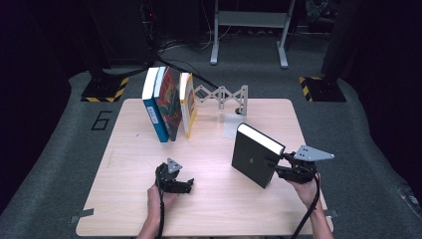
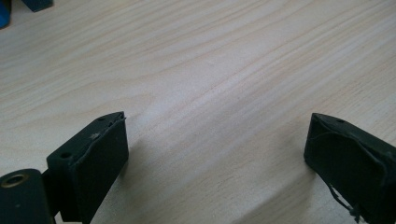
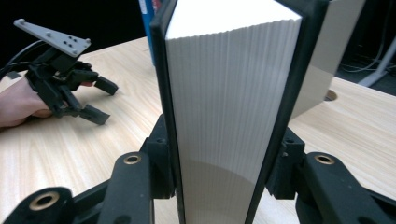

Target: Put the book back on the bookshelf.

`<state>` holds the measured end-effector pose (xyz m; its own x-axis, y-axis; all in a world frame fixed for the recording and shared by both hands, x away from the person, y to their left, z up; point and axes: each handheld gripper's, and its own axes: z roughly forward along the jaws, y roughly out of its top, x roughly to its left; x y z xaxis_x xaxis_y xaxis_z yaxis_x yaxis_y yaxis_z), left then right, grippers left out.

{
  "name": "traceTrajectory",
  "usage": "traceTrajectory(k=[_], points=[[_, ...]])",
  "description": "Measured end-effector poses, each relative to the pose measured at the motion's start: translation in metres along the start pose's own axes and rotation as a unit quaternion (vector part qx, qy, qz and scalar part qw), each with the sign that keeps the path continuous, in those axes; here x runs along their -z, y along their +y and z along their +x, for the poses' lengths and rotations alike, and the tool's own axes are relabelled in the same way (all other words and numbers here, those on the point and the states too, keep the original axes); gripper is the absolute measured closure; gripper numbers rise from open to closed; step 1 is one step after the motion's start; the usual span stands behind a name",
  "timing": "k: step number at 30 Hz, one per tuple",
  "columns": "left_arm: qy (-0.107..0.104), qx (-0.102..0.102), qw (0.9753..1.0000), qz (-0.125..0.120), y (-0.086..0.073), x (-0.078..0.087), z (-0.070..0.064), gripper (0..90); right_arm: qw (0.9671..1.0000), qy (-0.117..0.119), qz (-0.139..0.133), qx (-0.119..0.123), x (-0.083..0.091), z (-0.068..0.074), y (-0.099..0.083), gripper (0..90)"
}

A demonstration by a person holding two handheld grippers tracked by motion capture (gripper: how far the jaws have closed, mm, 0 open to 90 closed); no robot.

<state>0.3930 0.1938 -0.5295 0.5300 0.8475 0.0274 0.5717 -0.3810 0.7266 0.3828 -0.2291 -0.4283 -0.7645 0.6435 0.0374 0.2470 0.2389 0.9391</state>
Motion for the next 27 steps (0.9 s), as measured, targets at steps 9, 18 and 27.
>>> traceTrajectory(k=[9, 18, 27], points=[[-0.003, 0.000, 1.0000, 0.003, 0.000, 0.000, 0.000, 6.1, 0.9992, 0.039, 0.005, 0.013, -0.012, 0.008, 0.004, 53.8], [-0.001, 0.000, 1.0000, 0.002, 0.000, 0.000, 0.000, 6.1, 0.9966, 0.077, 0.011, 0.025, -0.030, 0.022, 0.011, 53.0], [-0.001, -0.001, 1.0000, 0.000, 0.000, 0.000, 0.000, 6.2, 0.9960, 0.086, 0.015, 0.017, -0.029, 0.021, 0.011, 46.1]])
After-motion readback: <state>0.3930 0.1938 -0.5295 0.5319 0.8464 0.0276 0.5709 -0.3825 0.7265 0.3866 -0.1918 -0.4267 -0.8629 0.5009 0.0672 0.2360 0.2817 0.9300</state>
